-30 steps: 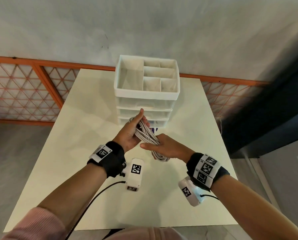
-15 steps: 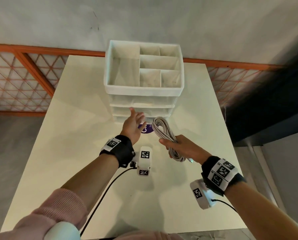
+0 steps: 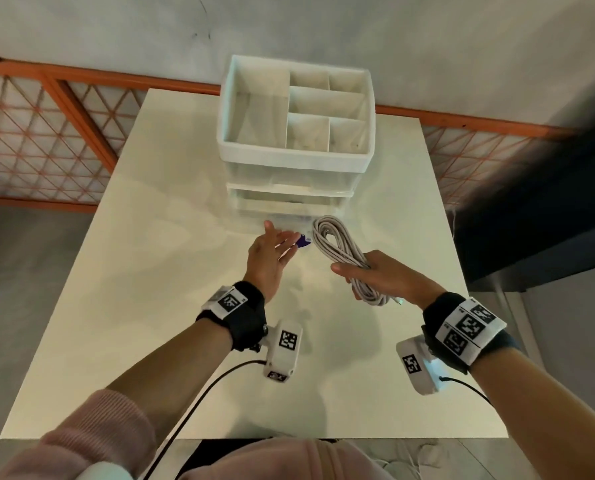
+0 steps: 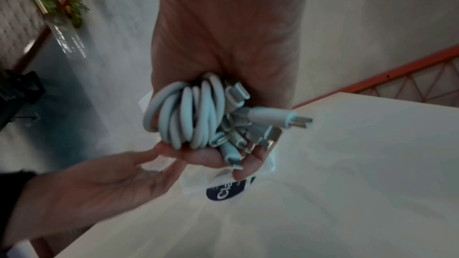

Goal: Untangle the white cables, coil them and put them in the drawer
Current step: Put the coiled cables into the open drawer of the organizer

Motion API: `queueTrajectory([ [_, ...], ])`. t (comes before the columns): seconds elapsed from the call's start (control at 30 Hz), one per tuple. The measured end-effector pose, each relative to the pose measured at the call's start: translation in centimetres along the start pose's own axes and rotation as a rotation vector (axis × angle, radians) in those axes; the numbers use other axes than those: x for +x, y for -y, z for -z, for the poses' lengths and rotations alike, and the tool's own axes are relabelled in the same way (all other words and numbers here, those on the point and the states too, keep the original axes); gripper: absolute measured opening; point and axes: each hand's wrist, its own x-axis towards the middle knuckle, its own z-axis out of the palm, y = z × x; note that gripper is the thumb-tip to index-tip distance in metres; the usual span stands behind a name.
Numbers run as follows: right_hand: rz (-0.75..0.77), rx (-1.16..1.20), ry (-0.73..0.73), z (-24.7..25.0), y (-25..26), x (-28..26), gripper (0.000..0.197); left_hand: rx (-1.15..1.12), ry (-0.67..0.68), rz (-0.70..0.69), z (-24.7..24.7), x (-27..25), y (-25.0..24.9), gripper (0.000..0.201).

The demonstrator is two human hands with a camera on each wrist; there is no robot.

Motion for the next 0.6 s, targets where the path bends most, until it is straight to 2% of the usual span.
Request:
queueTrajectory([
  [0.3,0.127,-0.275,0.24,3.2,7.3,0.2,0.044,-0.09,-0.004,0.038,1.5,-2.3,0.2,0.042],
  [0.6,0.153,-0.669,0.235,2.3,11.2,7.9,0.043,-0.051,-0.013,0.046,2.5,-2.5,0.7,0.036],
])
